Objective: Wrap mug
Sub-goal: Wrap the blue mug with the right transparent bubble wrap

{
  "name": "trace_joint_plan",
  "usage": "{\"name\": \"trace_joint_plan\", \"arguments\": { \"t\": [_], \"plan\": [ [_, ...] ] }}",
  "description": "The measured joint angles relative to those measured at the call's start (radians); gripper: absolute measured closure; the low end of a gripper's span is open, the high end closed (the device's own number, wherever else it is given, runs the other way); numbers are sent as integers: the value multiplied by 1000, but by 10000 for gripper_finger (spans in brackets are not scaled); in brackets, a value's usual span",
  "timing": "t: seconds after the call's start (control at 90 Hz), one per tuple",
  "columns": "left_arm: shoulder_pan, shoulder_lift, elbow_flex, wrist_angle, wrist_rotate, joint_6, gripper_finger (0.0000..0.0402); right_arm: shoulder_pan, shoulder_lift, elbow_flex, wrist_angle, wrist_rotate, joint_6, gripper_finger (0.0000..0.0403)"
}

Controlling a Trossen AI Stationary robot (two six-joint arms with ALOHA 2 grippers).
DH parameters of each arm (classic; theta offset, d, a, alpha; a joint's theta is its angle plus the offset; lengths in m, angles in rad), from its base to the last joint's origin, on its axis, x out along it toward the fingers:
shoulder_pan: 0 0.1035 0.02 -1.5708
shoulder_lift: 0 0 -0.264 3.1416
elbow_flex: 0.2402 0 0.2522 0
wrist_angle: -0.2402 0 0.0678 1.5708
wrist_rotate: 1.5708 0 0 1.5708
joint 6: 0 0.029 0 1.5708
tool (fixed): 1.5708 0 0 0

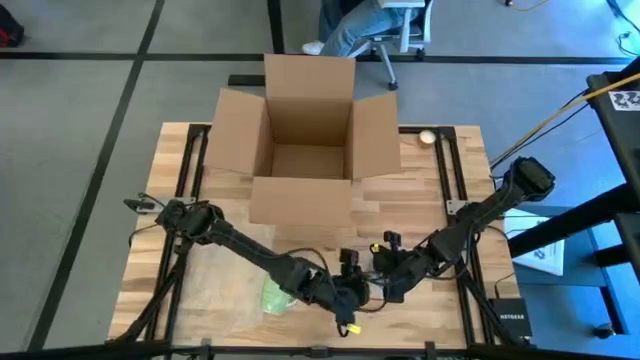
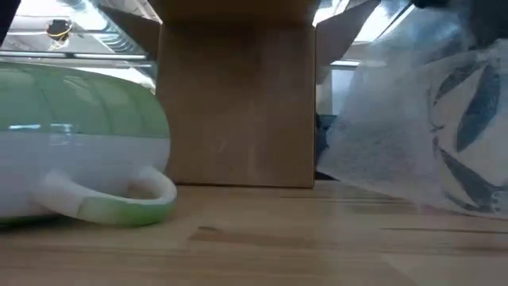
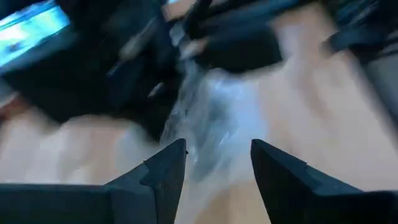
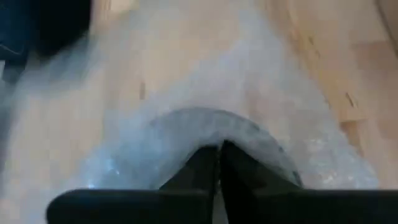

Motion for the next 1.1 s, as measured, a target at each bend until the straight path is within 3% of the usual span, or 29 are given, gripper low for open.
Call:
{"name": "trace_joint_plan", "arguments": {
  "t": [0.078,0.233,0.5,0.878,1.1],
  "plan": [
    [24,0,-45,66,35,18,235,0,0,0,-1,5,1,403],
    [81,2,-122,117,213,-52,235,-1,0,0,1,-1,14,403],
    [92,3,-177,155,224,-77,235,-2,-10,21,-23,-38,20,403],
    [75,9,-180,210,210,-50,235,0,-34,298,-410,-71,20,403],
    [74,9,-181,212,200,-50,235,0,-13,258,-310,-81,47,403]
  ]
}}
